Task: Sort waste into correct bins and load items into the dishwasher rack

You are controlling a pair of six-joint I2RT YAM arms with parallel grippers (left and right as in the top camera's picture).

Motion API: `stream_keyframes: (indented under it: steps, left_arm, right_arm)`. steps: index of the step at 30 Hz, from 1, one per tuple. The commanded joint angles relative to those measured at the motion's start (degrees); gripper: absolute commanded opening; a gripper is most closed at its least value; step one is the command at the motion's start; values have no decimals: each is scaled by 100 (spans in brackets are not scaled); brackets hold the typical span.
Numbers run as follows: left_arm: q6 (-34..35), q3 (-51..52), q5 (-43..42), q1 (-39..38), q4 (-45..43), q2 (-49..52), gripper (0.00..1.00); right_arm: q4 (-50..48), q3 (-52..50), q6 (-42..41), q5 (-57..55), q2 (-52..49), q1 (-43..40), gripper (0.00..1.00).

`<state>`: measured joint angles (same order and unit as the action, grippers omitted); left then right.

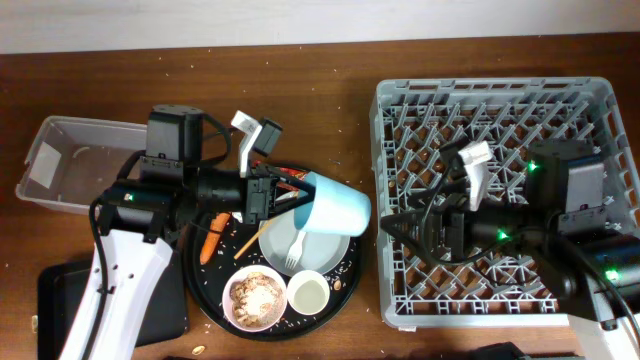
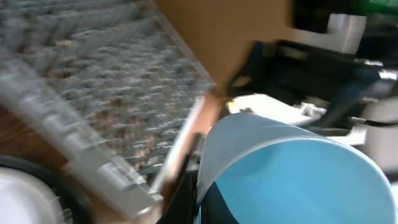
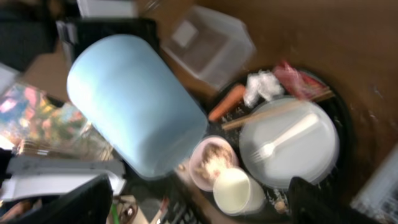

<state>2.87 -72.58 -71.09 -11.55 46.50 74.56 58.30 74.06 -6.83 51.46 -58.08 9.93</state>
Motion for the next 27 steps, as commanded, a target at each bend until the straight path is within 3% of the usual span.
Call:
stream_keyframes:
  steps: [1, 4, 6, 8, 9, 10, 11, 12, 13, 16, 19, 20, 23, 27]
  left_arm:
    - [-254, -44, -1410, 9, -79, -7, 0]
    - [-256, -44, -1580, 9, -92, -7, 0]
    - [-256, -44, -1637, 9, -105, -7, 0]
    - [-254, -44, -1635, 9, -153, -7, 0]
    - [-254, -46, -1635, 9, -186, -7, 0]
    - [-254, -44, -1613, 11, -188, -7, 16]
    - [-254, -44, -1585, 11, -188, -7, 54]
    - [-251, -44, -1436, 11, -188, -7, 73]
    - [-249, -44, -1259, 11, -188, -7, 99]
    - [-249, -44, -787, 11, -186, -7, 99]
    - [-247, -46, -745, 11, -186, -7, 99]
    - [-249, -44, -745, 11, -186, -7, 99]
    - [-249, -46, -654, 11, -186, -7, 99]
    - [-249, -44, -643, 11, -118, -7, 99]
  right_arm:
    - [-584, 79, 105, 503, -59, 654, 89]
    - [-1051, 79, 109, 509, -170, 1379, 85]
    - [-1187, 79, 107, 509, -249, 1668, 74]
    - [-1235, 81, 109, 487, -264, 1781, 50]
    - [-1239, 81, 107, 470, -225, 1768, 49]
    - [-1226, 81, 105, 232, -105, 1705, 49]
    - [-1224, 81, 76, -48, 35, 1615, 49]
    - [-1222, 81, -20, -280, 179, 1506, 49]
    - [-1139, 87, -361, -704, 402, 1270, 49]
    - [-192, 90, -730, -1897, 1106, 20, 50]
    - [1386, 90, -1220, -3770, 1364, -1351, 53]
    - [2057, 83, -1346, -4369, 1263, -1893, 53]
    - [2857, 83, -1333, -4996, 603, -2949, 57]
    - [2964, -105, -881, -5005, -798, -3491, 58]
